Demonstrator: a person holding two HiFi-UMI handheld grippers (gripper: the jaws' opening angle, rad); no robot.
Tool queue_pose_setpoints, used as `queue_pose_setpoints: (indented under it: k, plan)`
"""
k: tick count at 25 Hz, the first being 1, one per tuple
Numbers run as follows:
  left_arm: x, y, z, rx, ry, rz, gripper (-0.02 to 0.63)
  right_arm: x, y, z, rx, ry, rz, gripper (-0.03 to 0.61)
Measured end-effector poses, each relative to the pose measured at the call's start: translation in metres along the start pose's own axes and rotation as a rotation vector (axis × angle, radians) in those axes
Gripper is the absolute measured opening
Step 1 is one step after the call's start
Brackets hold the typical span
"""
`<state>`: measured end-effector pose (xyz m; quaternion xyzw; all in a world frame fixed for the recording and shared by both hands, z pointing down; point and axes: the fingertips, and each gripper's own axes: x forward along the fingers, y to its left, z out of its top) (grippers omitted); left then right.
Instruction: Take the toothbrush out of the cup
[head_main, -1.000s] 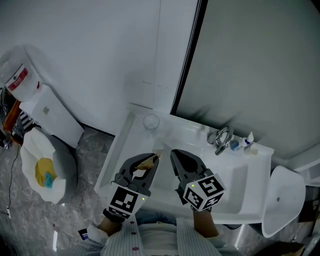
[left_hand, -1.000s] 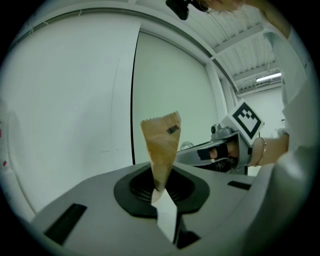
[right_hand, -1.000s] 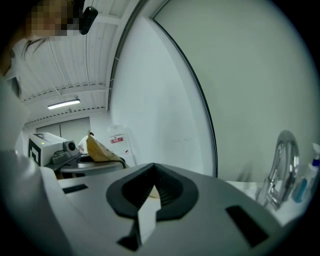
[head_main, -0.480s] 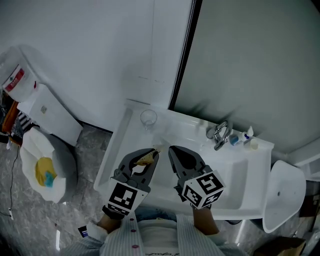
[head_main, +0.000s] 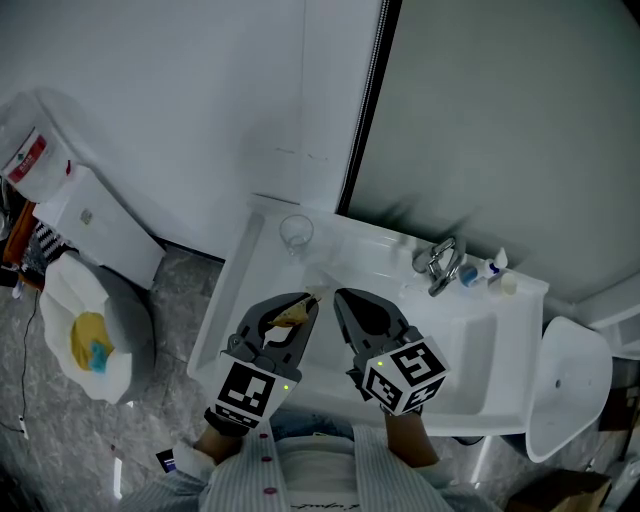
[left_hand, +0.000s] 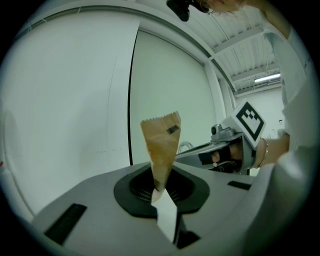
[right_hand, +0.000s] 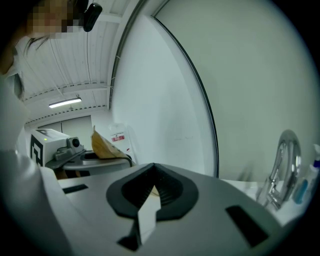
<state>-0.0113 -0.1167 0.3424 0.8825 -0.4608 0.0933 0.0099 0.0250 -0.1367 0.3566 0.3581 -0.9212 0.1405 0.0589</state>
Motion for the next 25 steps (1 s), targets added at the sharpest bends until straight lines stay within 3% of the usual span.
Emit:
queue_pose_setpoints:
  k: [25]
  plan:
    - [-0.0028,0.0066,-0.0091,-0.016,0.007,0.005,0.040,0.0039,0.0012,-0.0097,0.008,0.023,-0.003,0.011]
